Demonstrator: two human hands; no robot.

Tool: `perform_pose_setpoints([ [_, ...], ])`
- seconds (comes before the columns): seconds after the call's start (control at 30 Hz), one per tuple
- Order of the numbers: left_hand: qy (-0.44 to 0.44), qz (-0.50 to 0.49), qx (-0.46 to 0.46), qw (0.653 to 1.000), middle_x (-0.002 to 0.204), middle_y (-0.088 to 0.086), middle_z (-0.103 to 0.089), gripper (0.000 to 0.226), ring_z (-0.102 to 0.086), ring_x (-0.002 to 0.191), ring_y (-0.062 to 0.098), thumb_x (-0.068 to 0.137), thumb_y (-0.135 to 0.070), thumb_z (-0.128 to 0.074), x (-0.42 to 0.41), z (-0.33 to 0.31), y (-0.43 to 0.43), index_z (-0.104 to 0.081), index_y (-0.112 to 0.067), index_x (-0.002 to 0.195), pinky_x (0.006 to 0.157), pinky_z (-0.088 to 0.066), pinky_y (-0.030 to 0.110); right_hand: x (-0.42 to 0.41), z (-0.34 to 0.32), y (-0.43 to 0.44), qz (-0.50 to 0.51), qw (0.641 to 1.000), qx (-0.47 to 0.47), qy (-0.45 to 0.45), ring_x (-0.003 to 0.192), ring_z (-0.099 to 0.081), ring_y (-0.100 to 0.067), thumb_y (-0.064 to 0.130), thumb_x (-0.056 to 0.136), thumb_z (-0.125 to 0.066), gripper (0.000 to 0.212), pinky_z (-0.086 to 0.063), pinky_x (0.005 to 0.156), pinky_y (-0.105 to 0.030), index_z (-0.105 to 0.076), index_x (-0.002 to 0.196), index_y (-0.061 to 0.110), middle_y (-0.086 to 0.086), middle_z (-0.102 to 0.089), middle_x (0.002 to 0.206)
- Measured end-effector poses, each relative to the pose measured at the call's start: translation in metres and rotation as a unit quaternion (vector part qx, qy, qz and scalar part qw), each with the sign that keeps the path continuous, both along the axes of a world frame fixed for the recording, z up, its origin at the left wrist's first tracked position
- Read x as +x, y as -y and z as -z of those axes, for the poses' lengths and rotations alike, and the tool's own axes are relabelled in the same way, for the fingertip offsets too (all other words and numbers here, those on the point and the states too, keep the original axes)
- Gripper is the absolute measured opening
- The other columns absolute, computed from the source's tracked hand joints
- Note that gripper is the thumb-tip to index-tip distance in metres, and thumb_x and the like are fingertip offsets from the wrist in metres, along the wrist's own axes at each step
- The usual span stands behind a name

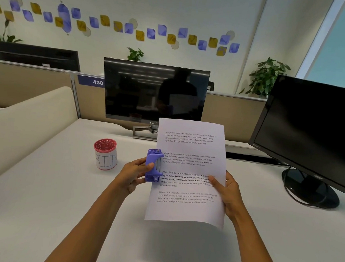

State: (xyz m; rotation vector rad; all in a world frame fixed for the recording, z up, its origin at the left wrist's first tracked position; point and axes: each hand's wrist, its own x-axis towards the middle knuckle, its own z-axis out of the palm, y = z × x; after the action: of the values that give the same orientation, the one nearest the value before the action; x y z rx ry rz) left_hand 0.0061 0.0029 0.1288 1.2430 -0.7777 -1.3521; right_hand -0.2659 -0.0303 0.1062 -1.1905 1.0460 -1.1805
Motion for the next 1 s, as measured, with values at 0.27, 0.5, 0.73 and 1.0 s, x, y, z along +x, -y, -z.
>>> perform_pose_setpoints([
  [0.27,0.0,-0.004,-0.003,1.0,0.099,0.005,-0.063,0.025,-0.061,0.089,0.022,0.087,-0.013,-0.058,-0.0042,-0.0022,-0.0003,-0.053,-0.012,0.112,0.087,-0.046,0.045,-0.0009,-0.0003,0.0016,0.002,1.0,-0.002,-0.005,0.094,-0.067,-0.031,0.021,0.083,-0.066,0.038,-0.06,0.07,-0.038,-0.054,0.119,0.022,-0.006,-0.068,0.11],
  [0.5,0.0,-0.055,0.025,0.998,0.111,0.012,-0.058,0.041,-0.056,0.099,0.028,0.087,-0.009,-0.058,-0.0076,0.0013,0.0021,-0.05,-0.003,0.127,0.095,-0.044,0.046,0.0001,-0.0007,0.0027,-0.003,1.0,-0.007,-0.011,0.094,-0.068,-0.029,0.023,0.082,-0.067,0.039,-0.059,0.071,-0.037,-0.055,0.118,0.022,-0.005,-0.068,0.11],
  [0.73,0.001,-0.065,0.035,0.997,0.113,0.013,-0.058,0.045,-0.057,0.101,0.029,0.086,-0.009,-0.059,-0.007,0.0017,0.0024,-0.048,-0.002,0.129,0.095,-0.046,0.043,0.0007,-0.0024,0.003,-0.008,1.0,-0.016,-0.01,0.094,-0.068,-0.026,0.02,0.082,-0.066,0.035,-0.059,0.07,-0.032,-0.056,0.116,0.023,-0.004,-0.069,0.109],
  [1.0,-0.02,-0.044,0.039,0.998,0.115,0.013,-0.057,0.045,-0.056,0.103,0.028,0.088,-0.008,-0.057,-0.0057,-0.0023,0.0002,-0.046,-0.002,0.131,0.092,-0.045,0.04,-0.0026,0.0009,0.005,-0.013,1.0,-0.014,-0.009,0.095,-0.068,-0.027,0.019,0.082,-0.067,0.036,-0.059,0.072,-0.035,-0.056,0.117,0.022,-0.005,-0.068,0.11],
])
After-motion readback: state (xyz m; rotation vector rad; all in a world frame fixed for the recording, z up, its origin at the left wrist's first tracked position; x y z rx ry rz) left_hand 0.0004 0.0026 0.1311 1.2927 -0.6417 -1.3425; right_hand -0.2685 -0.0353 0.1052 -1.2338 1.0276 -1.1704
